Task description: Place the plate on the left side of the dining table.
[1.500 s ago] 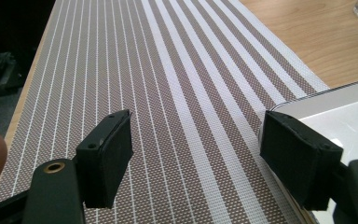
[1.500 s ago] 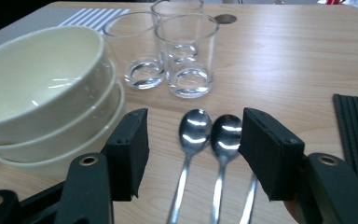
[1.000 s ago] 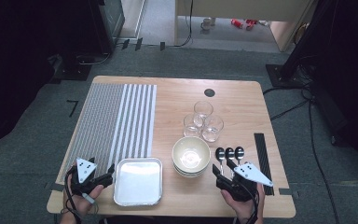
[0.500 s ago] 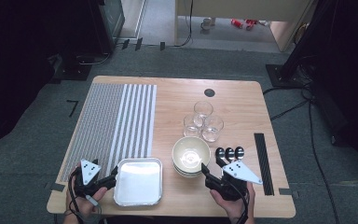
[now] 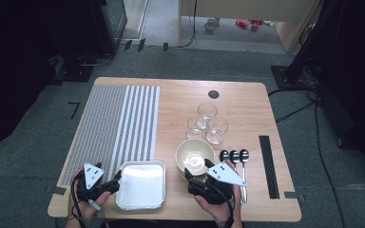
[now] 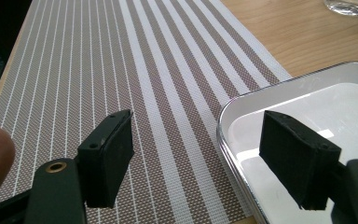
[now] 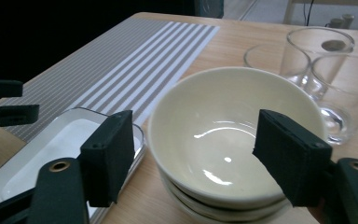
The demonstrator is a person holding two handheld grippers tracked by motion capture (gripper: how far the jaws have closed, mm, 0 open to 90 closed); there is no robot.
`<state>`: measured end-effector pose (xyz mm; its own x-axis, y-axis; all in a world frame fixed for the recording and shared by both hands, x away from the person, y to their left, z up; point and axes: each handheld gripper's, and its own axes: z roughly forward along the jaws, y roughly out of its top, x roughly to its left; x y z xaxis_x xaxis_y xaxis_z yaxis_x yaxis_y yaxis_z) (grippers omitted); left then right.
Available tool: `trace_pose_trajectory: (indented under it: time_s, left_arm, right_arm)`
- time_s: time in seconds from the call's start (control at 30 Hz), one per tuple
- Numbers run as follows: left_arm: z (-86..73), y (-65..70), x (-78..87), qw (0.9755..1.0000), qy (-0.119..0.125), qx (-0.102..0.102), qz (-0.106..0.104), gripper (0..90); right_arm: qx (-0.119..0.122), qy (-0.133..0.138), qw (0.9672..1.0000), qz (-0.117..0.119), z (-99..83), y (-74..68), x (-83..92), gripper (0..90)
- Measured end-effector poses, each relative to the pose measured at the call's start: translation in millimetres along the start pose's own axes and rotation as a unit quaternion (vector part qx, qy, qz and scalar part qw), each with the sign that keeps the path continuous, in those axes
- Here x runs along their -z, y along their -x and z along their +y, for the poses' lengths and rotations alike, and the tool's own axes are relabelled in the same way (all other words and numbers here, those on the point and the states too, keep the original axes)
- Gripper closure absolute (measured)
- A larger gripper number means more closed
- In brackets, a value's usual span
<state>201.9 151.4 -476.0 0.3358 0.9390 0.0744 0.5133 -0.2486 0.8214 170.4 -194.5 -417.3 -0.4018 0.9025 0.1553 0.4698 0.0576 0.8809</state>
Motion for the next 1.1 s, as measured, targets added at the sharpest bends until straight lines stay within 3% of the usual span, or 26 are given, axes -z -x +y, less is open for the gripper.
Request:
trace_pose_trajectory:
  time_s: [0.5, 0.57, 0.7, 0.73, 0.8, 1.0, 1.1]
  left_arm:
    - [0.7, 2.2, 3.2, 0.9999, 0.009, -0.001, 0.004, 26.1]
    - [0.6, 1.2, 3.5, 0.9999, 0.01, 0.0, 0.003, 26.2]
    - [0.7, 1.6, 3.7, 0.9999, 0.01, 0.002, 0.0, 26.9]
    - [1.0, 1.6, 4.2, 0.9999, 0.011, 0.003, -0.001, 35.4]
    - [1.3, 1.1, 4.9, 0.9999, 0.009, 0.006, -0.009, 35.5]
    - [0.3, 4.9, 6.4, 1.0, 0.002, 0.003, 0.001, 39.1]
    - [1.2, 6.6, 8.5, 0.9999, 0.004, 0.0, -0.011, 39.4]
  right_arm:
    - [0.017, 0.004, 0.999, 0.041, -1.2, -44.4, -22.0, 29.4]
    - [0.024, 0.002, 0.999, 0.039, -3.9, -52.0, -27.3, 33.6]
    - [0.027, 0.001, 0.999, 0.035, -6.9, -57.4, -31.3, 39.5]
    - [0.031, -0.003, 0.999, 0.032, -9.3, -61.3, -35.0, 40.1]
    - [0.032, -0.004, 0.999, 0.032, -10.4, -62.9, -36.4, 40.6]
    - [0.028, -0.018, 0.9984, 0.046, -19.5, -71.7, -46.2, 42.7]
    - [0.029, -0.023, 0.9982, 0.047, -22.3, -73.9, -48.2, 43.6]
